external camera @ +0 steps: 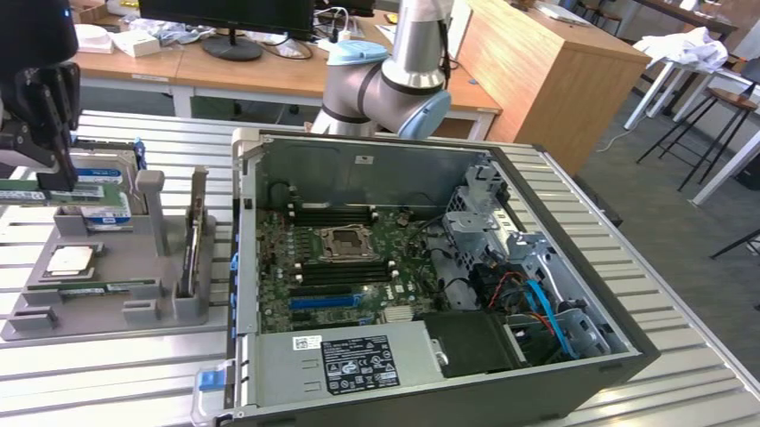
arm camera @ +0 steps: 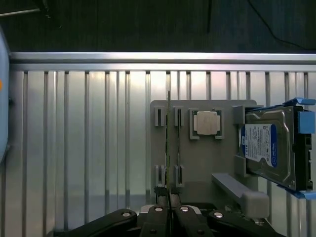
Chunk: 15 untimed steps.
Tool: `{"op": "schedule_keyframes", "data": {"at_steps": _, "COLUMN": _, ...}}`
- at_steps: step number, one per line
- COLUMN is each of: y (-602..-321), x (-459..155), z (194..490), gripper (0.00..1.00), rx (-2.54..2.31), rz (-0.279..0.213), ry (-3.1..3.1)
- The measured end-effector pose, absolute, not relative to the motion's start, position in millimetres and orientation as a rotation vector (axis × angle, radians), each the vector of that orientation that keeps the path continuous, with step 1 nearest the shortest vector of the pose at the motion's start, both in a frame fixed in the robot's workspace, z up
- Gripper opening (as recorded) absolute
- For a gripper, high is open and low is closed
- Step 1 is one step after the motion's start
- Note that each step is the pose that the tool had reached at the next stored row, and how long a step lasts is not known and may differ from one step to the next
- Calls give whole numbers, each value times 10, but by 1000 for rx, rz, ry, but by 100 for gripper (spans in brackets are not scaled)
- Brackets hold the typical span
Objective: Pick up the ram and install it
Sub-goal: 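Pick up the ram and move it above insertion slot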
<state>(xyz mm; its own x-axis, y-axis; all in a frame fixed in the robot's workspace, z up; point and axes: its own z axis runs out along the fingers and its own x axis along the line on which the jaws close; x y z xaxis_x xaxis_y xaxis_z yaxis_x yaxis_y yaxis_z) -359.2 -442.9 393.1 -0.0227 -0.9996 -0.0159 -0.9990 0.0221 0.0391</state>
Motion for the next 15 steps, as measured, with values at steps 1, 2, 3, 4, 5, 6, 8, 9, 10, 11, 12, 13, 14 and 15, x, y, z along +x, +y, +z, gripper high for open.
{"op": "schedule_keyframes", "data": {"at_steps": 1, "y": -4429, "x": -3592, "z": 3941, "gripper": 11, "rx": 2185, "rz": -61, "ry": -2234}}
{"op": "schedule_keyframes", "data": {"at_steps": 2, "y": -4429, "x": -3592, "z": 3948, "gripper": 11, "rx": 2185, "rz": -61, "ry": -2234}}
{"op": "schedule_keyframes", "data": {"at_steps": 3, "y": -4429, "x": -3592, "z": 3957, "gripper": 11, "rx": 2185, "rz": -61, "ry": -2234}}
{"op": "schedule_keyframes", "data": {"at_steps": 4, "y": -4429, "x": -3592, "z": 3971, "gripper": 11, "rx": 2185, "rz": -61, "ry": -2234}}
{"op": "schedule_keyframes", "data": {"at_steps": 5, "y": -4429, "x": -3592, "z": 3987, "gripper": 11, "rx": 2185, "rz": -61, "ry": -2234}}
{"op": "schedule_keyframes", "data": {"at_steps": 6, "y": -4429, "x": -3592, "z": 4004, "gripper": 11, "rx": 2185, "rz": -61, "ry": -2234}}
{"op": "schedule_keyframes", "data": {"at_steps": 8, "y": -4429, "x": -3592, "z": 4039, "gripper": 11, "rx": 2185, "rz": -61, "ry": -2234}}
{"op": "schedule_keyframes", "data": {"at_steps": 9, "y": -4429, "x": -3592, "z": 4054, "gripper": 11, "rx": 2185, "rz": -61, "ry": -2234}}
{"op": "schedule_keyframes", "data": {"at_steps": 10, "y": -4429, "x": -3592, "z": 4066, "gripper": 11, "rx": 2185, "rz": -61, "ry": -2234}}
{"op": "schedule_keyframes", "data": {"at_steps": 11, "y": -4429, "x": -3592, "z": 4076, "gripper": 11, "rx": 2185, "rz": -61, "ry": -2234}}
{"op": "schedule_keyframes", "data": {"at_steps": 12, "y": -4429, "x": -3592, "z": 4087, "gripper": 11, "rx": 2185, "rz": -61, "ry": -2234}}
{"op": "schedule_keyframes", "data": {"at_steps": 13, "y": -4429, "x": -3592, "z": 4097, "gripper": 11, "rx": 2185, "rz": -61, "ry": -2234}}
{"op": "schedule_keyframes", "data": {"at_steps": 14, "y": -4429, "x": -3592, "z": 4102, "gripper": 11, "rx": 2185, "rz": -61, "ry": -2234}}
{"op": "schedule_keyframes", "data": {"at_steps": 15, "y": -4429, "x": -3592, "z": 4101, "gripper": 11, "rx": 2185, "rz": -61, "ry": -2234}}
